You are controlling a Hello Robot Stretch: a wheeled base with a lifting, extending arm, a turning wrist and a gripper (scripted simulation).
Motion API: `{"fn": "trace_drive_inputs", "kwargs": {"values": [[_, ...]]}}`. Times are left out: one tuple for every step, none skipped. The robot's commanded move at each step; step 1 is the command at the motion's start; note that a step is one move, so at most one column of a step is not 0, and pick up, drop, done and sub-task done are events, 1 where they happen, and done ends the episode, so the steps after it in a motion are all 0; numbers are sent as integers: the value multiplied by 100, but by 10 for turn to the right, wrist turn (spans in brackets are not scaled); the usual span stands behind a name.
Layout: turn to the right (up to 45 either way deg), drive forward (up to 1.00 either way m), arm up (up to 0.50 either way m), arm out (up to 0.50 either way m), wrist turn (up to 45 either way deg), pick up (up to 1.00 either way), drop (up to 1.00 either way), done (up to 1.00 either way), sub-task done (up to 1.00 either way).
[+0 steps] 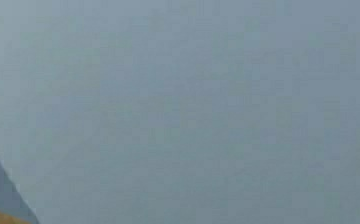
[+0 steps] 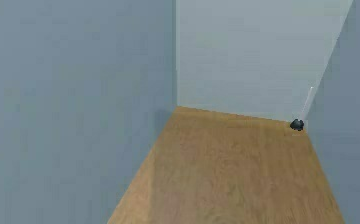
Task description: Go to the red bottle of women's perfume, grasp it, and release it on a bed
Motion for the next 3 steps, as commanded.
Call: {"fn": "trace_drive_inputs", "kwargs": {"values": [[-150,0,0,0,0,0,0,0,0],[0,50,0,0,0,0,0,0,0],[-60,0,0,0,0,0,0,0,0]]}}
